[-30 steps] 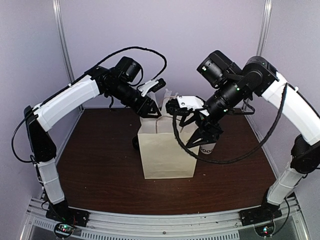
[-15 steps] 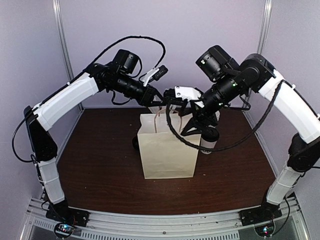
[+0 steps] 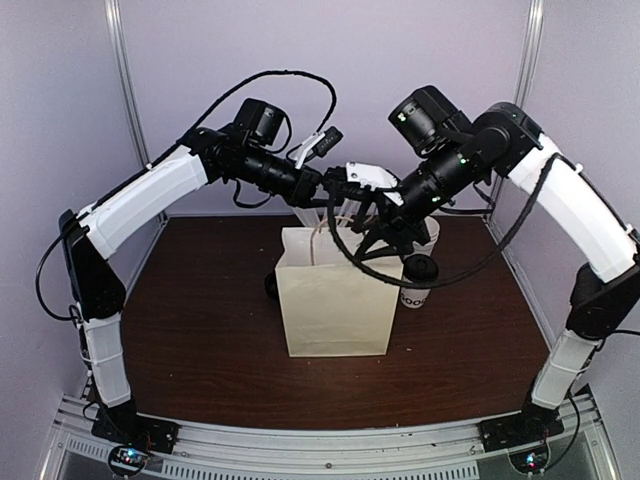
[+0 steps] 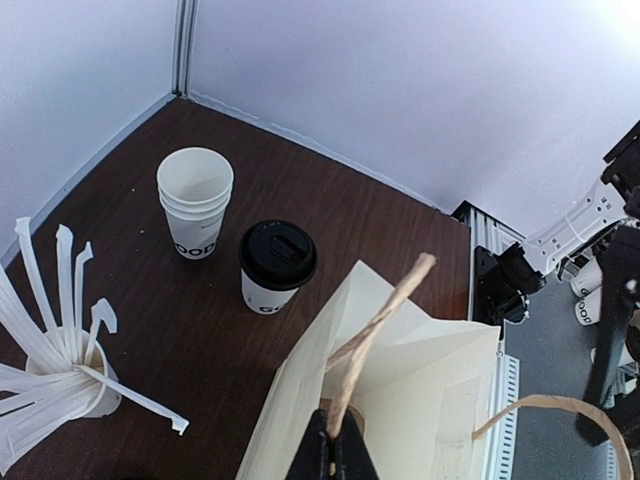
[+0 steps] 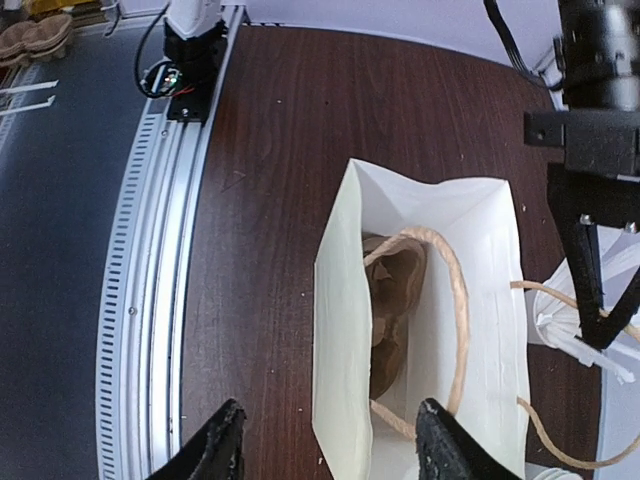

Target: Pack the takeout coffee

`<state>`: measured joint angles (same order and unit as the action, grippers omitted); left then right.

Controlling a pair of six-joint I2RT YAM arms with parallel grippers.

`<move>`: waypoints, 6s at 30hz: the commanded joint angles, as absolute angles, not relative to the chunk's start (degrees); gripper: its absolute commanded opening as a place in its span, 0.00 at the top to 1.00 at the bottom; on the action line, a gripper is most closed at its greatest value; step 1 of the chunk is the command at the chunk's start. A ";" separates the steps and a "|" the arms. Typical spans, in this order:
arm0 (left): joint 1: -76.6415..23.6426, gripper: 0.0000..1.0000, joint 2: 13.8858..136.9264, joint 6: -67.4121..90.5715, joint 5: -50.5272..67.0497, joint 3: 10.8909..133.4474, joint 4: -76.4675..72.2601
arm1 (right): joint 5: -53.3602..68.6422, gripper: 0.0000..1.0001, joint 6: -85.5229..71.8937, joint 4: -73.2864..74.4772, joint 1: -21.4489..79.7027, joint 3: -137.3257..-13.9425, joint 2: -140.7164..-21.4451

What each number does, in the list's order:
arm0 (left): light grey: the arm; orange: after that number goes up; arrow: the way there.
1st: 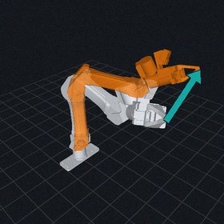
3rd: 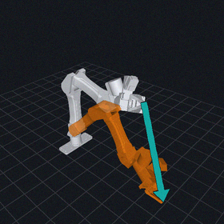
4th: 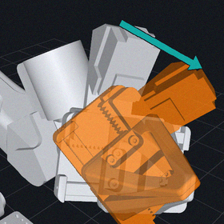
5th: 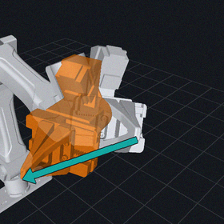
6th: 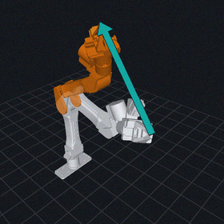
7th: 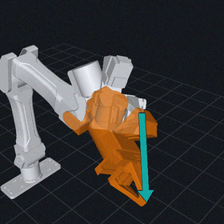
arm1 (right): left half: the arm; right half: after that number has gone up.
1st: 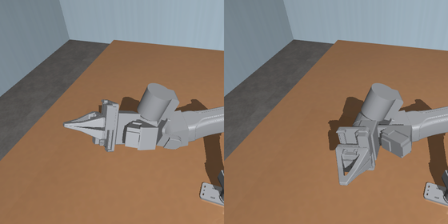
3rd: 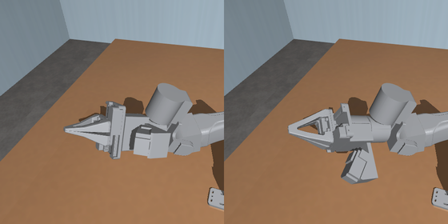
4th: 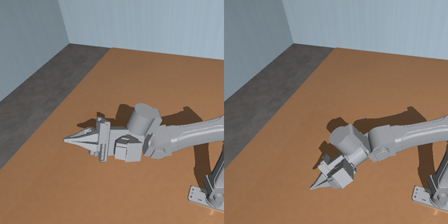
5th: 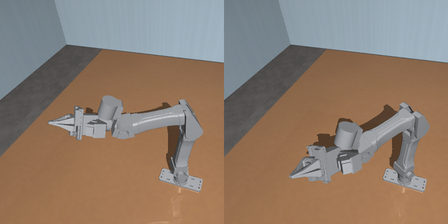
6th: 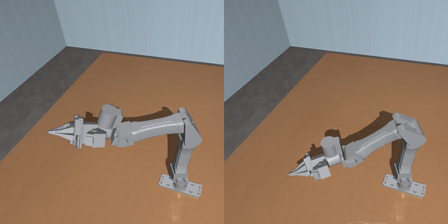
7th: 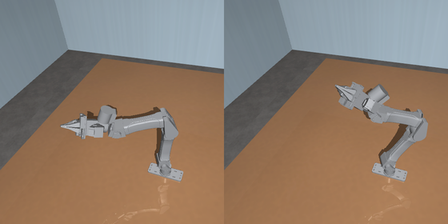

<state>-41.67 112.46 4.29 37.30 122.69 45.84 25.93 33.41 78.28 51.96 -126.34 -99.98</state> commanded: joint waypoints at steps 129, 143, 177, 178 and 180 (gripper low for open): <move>-41.57 1.00 100.81 -3.80 33.03 134.60 59.50 | 21.40 1.00 39.55 74.73 59.02 -144.71 -100.87; -41.57 0.24 95.93 -0.52 21.41 108.46 52.70 | 26.31 0.02 41.87 77.04 52.84 -130.39 -97.73; -42.17 0.23 101.50 12.24 11.86 109.51 31.72 | 21.93 0.25 35.69 56.94 38.14 -112.82 -93.91; -42.14 0.28 103.11 12.45 13.24 111.03 31.79 | 22.14 0.27 35.54 56.30 38.14 -112.62 -93.84; -42.16 0.51 105.87 12.71 14.16 114.28 33.07 | 22.73 0.47 35.44 55.18 38.11 -112.38 -93.63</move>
